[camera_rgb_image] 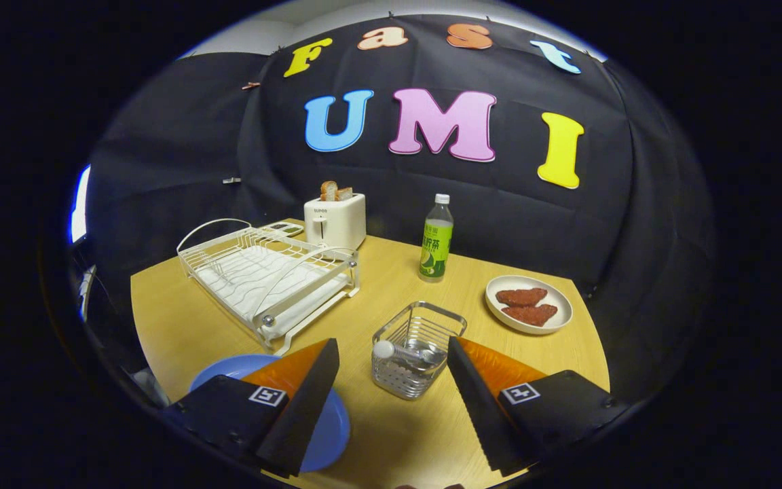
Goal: Take the plate from the dish rack, then take the spoon from the basket and place it into the plate.
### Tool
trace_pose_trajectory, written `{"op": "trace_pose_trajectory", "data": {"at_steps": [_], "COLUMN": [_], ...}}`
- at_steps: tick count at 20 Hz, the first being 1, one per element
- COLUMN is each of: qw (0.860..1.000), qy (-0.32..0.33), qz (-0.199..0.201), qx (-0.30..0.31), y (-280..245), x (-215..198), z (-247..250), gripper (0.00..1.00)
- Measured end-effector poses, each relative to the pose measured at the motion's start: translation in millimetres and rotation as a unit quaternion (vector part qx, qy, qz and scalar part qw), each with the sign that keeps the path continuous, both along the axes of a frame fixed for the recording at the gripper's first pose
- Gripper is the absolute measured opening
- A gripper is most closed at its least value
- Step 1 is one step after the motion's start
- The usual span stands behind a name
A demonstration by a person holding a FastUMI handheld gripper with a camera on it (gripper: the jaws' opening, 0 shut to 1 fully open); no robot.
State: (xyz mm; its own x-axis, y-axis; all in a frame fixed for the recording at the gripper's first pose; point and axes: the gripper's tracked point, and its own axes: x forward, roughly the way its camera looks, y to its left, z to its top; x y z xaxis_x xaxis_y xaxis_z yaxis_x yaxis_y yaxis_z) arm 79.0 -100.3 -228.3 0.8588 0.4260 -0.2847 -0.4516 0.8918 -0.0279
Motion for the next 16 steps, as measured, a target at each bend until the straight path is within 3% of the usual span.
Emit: {"op": "trace_pose_trajectory", "data": {"at_steps": [3,5,10,12,14,15,16], "qw": [1.000,1.000,1.000,1.000,1.000,1.000,1.000], "qy": [-0.017,-0.025,-0.028,-0.021,-0.016,-0.010,-0.002], "qz": [0.009,0.009,-0.006,-0.006,-0.017,-0.016,-0.017], "qx": [-0.014,-0.012,0.005,0.017,0.019,0.020,0.020], "y": [6.1,8.0,8.1,12.6,9.5,10.3,10.3], "x": [13.6,23.7,41.0,42.1,45.5,44.9,44.3], "z": [-11.5,-14.3,-14.0,-13.4,-15.7,-15.8,-17.6], "gripper": [0.96,0.89,0.53,0.53,0.35,0.31,0.34]}}
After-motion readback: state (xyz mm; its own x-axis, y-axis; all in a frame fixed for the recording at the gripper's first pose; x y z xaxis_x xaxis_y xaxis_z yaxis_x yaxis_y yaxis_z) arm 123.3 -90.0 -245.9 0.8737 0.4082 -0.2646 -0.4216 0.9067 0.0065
